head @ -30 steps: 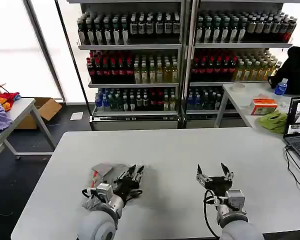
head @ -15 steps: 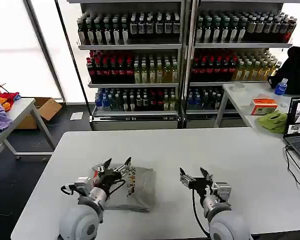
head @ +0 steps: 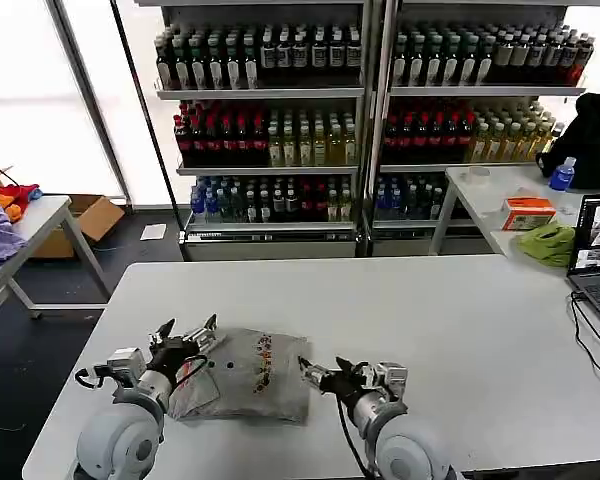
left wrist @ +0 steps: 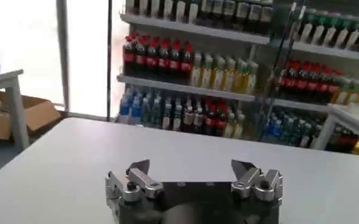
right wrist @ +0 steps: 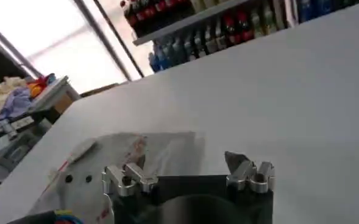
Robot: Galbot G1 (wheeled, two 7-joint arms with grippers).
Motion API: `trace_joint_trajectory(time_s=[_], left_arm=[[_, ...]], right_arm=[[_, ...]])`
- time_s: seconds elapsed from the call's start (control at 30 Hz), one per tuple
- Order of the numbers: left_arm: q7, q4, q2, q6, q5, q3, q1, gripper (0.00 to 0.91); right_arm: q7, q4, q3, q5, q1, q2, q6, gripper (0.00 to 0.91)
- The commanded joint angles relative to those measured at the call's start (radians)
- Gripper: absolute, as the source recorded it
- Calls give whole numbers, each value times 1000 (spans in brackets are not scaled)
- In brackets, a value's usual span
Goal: Fold and organize the clothes.
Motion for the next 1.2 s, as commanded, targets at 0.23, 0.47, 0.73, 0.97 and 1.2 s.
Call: trace_joint_trajectory(time_s=[0.23, 0.47, 0.73, 0.97, 1.2], left_arm=[[-11, -4, 20, 15, -8, -60, 37, 907], [-14, -10, 9, 15, -7, -57, 42, 907], [-15, -11, 5, 15, -7, -59, 53, 907], [-15, -9, -4, 15, -7, -59, 57, 907], [-13, -8, -11, 15, -7, -58, 59, 907]], right_arm=[[118, -44, -195, 165, 96, -31, -1, 887], [127, -41, -202, 163, 81, -39, 0, 524], [154, -83, -169, 134, 85, -19, 5, 0], [150, -94, -111, 135, 100, -15, 4, 0], [138, -115, -76, 108, 85, -13, 5, 0]])
